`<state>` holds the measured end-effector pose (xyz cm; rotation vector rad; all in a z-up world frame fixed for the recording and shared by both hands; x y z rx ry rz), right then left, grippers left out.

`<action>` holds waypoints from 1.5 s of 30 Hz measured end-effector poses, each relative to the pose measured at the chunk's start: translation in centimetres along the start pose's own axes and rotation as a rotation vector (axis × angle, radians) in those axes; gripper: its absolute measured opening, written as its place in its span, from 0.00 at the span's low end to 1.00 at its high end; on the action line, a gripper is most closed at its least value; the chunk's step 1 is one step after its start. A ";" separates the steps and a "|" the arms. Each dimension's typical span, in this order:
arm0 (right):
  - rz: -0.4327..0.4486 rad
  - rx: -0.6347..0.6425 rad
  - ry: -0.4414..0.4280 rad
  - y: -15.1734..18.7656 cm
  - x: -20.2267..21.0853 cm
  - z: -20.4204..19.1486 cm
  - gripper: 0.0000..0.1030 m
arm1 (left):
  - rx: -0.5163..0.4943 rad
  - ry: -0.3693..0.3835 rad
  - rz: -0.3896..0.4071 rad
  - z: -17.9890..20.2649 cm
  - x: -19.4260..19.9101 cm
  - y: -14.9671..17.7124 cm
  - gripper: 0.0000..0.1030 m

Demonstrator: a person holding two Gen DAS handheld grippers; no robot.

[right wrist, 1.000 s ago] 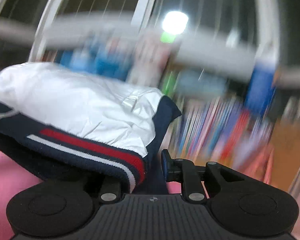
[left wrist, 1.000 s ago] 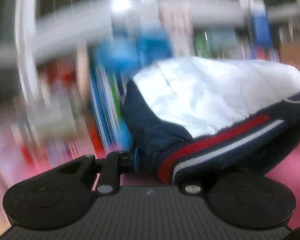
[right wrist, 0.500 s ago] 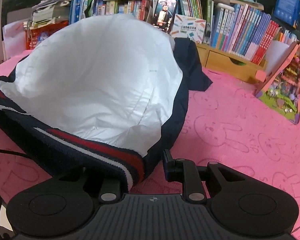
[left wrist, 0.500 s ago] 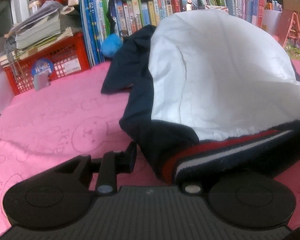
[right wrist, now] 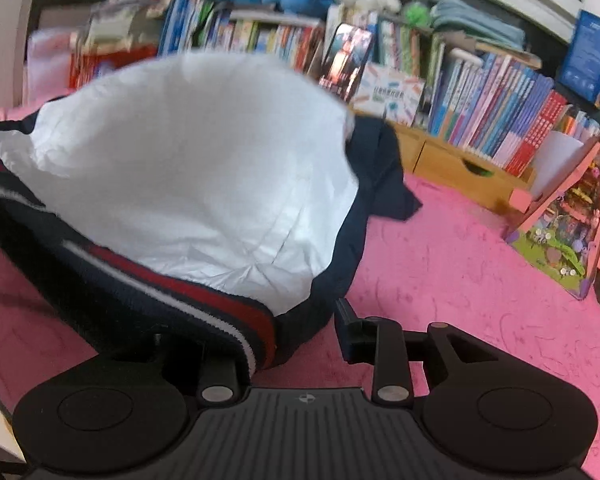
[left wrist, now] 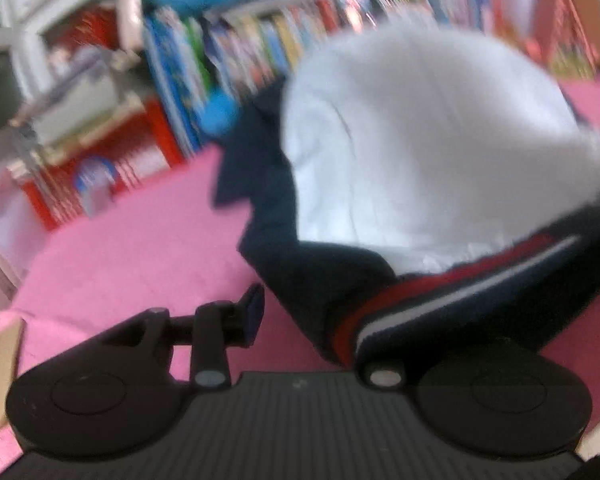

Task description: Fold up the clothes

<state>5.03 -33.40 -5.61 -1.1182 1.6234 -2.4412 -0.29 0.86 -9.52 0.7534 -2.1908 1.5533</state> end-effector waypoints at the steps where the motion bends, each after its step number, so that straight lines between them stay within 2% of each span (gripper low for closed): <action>1: -0.004 0.011 0.001 0.1 0.1 0.0 0.32 | -0.008 -0.004 0.006 0.2 0.2 0.1 0.36; 4: -0.016 0.045 0.005 0.6 0.4 0.0 0.34 | -0.002 0.023 0.006 0.1 0.9 -0.3 0.35; 6: -0.024 0.068 0.008 0.9 0.5 0.0 0.35 | -0.039 0.023 0.024 0.0 1.7 -0.5 0.37; 8: -0.032 0.090 0.011 1.2 0.7 -0.1 0.43 | -0.061 0.015 0.018 0.1 1.4 -0.3 0.41; 10: -0.040 0.113 0.013 1.5 0.9 -0.1 0.53 | -0.037 0.018 0.011 0.3 1.0 0.2 0.40; 12: -0.057 0.132 0.016 1.9 0.8 -0.2 0.54 | -0.017 0.021 0.004 0.5 0.8 0.4 0.40; 15: -0.081 0.200 0.013 2.5 0.7 -1.0 0.54 | -0.059 0.031 -0.008 0.4 0.7 -0.3 0.40; 20: -0.127 0.447 -0.046 -0.8 1.4 -1.2 0.55 | -0.119 0.086 -0.015 -0.1 0.6 -2.0 0.41; 22: -0.142 0.516 -0.042 -2.6 2.2 -0.9 0.62 | -0.122 0.090 -0.018 0.2 0.5 -2.0 0.41; 24: -0.169 0.526 -0.053 -3.8 3.3 -0.8 0.66 | -0.101 0.103 -0.029 0.5 0.4 -1.4 0.41; 27: -0.164 0.495 -0.056 -3.5 5.2 -1.3 0.67 | -0.063 0.112 -0.023 0.7 0.8 -0.6 0.39; 30: -0.165 0.462 -0.082 -1.3 6.8 -2.7 0.70 | -0.036 0.123 -0.022 0.4 1.3 -0.2 0.39; 34: -0.124 0.397 -0.086 1.6 6.8 -4.3 0.85 | -0.056 0.109 -0.012 0.6 2.6 0.0 0.39; 37: -0.118 0.334 -0.088 3.3 5.8 -5.4 0.85 | -0.083 0.116 -0.004 0.7 4.0 0.7 0.40; 40: -0.081 0.281 -0.080 3.8 6.1 -5.4 0.86 | -0.066 0.127 -0.005 0.2 5.2 1.4 0.41; 43: -0.076 0.201 -0.110 3.4 6.7 -4.2 0.86 | -0.046 0.150 -0.005 -0.1 5.9 1.7 0.42; 45: -0.065 0.118 -0.177 3.0 7.6 -3.3 0.86 | -0.030 0.183 -0.003 -0.5 6.4 1.9 0.42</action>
Point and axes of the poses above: each gripper's, at about its wrist camera, not at the fingertips, and x roughly against the way its jaws point, z to its right, y to its underside, the point moved 6 cm from there along -x, roughly the way its jaws point, and after that the axes turned 2 degrees about -y, right-handed, at the moved point
